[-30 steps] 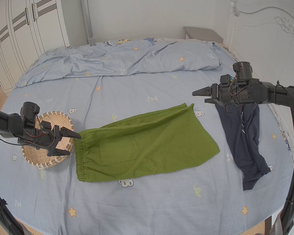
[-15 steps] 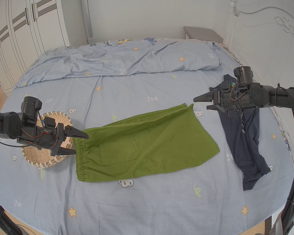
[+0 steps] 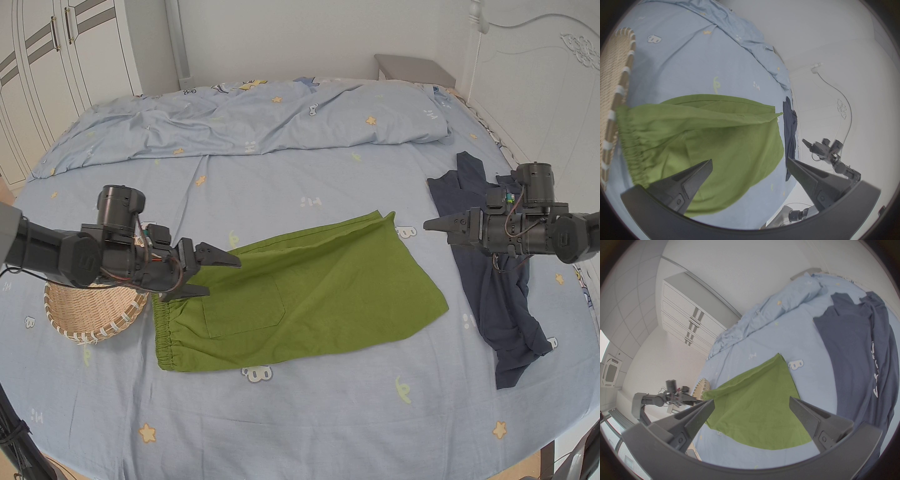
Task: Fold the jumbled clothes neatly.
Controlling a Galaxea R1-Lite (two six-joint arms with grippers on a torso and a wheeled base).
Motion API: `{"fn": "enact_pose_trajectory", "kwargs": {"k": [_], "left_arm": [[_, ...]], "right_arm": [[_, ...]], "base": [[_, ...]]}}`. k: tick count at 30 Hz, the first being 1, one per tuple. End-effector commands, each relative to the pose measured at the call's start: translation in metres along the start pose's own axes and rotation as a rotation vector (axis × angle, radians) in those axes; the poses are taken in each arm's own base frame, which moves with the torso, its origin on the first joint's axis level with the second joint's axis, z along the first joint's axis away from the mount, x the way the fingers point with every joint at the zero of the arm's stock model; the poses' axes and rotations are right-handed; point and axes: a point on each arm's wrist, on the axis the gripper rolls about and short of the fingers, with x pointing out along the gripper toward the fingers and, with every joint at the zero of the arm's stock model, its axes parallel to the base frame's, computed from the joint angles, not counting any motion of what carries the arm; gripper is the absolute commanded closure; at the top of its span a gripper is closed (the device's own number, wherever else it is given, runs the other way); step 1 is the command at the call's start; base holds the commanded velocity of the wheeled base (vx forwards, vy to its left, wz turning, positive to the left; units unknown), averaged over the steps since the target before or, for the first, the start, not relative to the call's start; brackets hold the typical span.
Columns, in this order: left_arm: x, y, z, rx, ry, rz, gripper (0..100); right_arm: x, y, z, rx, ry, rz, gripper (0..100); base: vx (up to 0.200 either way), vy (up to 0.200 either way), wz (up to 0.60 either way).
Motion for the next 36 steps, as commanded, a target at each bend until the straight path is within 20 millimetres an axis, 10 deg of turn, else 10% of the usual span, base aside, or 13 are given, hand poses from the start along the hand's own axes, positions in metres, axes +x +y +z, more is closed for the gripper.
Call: {"fn": "enact_pose_trajectory", "kwargs": {"k": [1, 13, 20, 29, 36], "left_arm": [[0.068, 0.021, 0.008, -0.026, 0.026, 0.031, 0], [0.091, 0.048, 0.063, -0.122, -0.184, 0.122, 0], [0.074, 0.026, 0.066, -0.101, -0.213, 0.101, 0], [-0.015, -0.044, 0.022, -0.035, -0.181, -0.036, 0], [-0.046, -0.011, -0.03, -0.111, -0.117, 0.045, 0]], "right_arm": [[-0.045, 0.022, -0.006, -0.016, -0.105, 0.044, 0], [-0.051, 0.03, -0.01, -0.034, -0.109, 0.055, 0], [-0.051, 0.03, -0.011, -0.034, -0.105, 0.055, 0], [-0.051, 0.03, -0.011, -0.036, -0.105, 0.056, 0], [-0.052, 0.031, -0.012, -0.037, -0.104, 0.059, 0]], "base": [[0.0, 0.0, 0.0], [0.0, 0.0, 0.0], [0.0, 0.0, 0.0], [0.0, 0.0, 0.0], [0.0, 0.0, 0.0]]}}
